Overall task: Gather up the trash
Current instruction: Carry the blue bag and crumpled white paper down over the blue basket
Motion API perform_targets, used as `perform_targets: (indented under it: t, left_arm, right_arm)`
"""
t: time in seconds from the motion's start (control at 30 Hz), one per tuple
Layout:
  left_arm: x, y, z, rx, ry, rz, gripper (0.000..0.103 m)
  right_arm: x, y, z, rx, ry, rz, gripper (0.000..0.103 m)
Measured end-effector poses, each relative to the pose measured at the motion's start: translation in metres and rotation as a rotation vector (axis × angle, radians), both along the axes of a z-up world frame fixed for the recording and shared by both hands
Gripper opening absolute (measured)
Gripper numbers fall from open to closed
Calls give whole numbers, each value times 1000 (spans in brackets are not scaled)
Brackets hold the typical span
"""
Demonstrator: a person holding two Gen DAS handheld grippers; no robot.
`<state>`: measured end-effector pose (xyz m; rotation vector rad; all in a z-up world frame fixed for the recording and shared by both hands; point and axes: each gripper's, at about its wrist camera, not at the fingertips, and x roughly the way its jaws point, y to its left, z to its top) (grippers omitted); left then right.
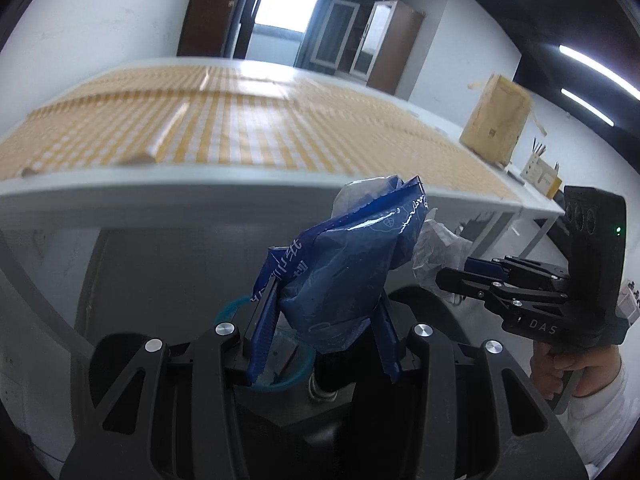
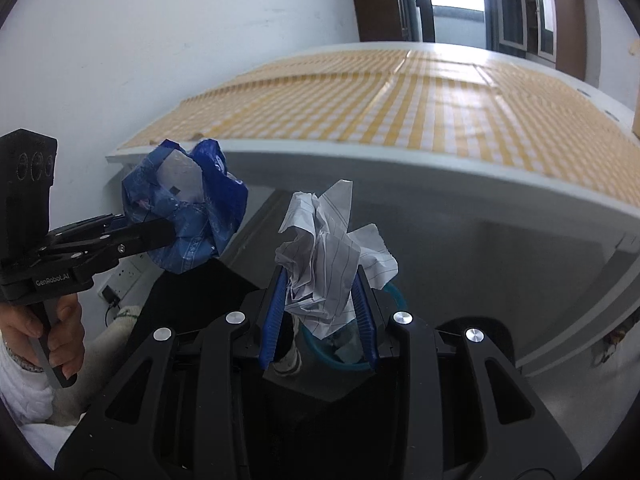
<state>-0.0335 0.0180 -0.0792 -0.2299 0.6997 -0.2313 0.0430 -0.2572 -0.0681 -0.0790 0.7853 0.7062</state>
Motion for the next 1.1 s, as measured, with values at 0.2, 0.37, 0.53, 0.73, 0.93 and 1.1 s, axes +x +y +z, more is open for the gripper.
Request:
perform_targets:
  t: [0.2, 0.37, 0.53, 0.73, 0.93, 1.1]
  left_arm:
    - [9, -6, -36, 8, 87, -7, 43]
    - [19, -3, -67, 9, 154, 2, 43]
    - [36, 3, -96, 8, 211, 14, 43]
    - [58, 15, -129, -30, 290, 46, 43]
    - [80, 27, -164, -53, 390, 86, 43]
    - [108, 29, -183, -69, 445, 124, 43]
  right_arm:
    - [4, 5, -36, -36, 64, -4, 31]
    - [12, 13, -70, -65, 124, -6, 31]
    - [28, 23, -100, -99, 183, -14, 31]
    - [44, 29, -139, -118, 253, -21, 31]
    - [66, 37, -181, -128, 383, -48, 31]
    - [81, 51, -194, -150, 403, -62, 31]
